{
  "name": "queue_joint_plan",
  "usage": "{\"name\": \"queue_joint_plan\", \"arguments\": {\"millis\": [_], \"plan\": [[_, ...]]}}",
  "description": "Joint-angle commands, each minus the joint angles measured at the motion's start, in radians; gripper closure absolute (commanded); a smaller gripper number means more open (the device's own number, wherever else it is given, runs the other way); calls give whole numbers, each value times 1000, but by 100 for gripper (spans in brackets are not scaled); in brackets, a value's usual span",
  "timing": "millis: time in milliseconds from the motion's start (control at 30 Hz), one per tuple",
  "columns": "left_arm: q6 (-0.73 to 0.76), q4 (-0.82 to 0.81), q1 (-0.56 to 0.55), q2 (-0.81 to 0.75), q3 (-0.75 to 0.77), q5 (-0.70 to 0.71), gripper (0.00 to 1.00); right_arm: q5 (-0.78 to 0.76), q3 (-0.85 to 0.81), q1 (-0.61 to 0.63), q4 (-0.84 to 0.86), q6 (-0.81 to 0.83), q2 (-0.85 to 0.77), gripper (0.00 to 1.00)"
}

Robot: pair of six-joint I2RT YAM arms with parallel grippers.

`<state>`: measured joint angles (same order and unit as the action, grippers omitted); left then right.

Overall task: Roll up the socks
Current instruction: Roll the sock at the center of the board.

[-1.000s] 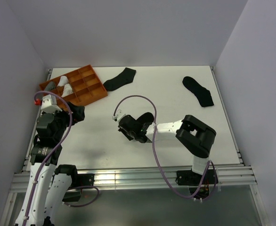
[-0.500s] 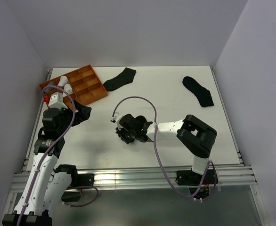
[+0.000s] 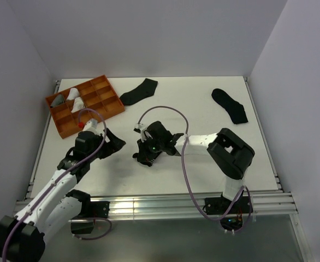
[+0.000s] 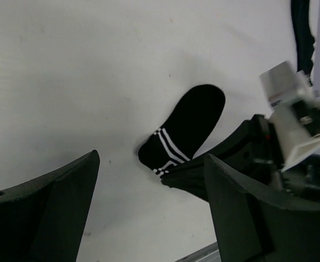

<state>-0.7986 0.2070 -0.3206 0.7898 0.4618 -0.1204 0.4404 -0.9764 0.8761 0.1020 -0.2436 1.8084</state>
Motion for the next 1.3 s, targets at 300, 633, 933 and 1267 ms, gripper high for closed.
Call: {"name": "queue_joint_plan", "arguments": {"millis": [300,633,933,1267], "plan": [[-139,-228,-201,301,-25,116,29,262,-1,-95,108,-86,64,100],[-125,-227,-233,485,40,116,44,282,22,-118,140,-92,85,100],[-114,-221,-267,558,80,153,49,294,18,-123,145,-95,92,100],[-77,-80,-304,637,155,214,78,313,38,-140,185,-135,68,100]]}}
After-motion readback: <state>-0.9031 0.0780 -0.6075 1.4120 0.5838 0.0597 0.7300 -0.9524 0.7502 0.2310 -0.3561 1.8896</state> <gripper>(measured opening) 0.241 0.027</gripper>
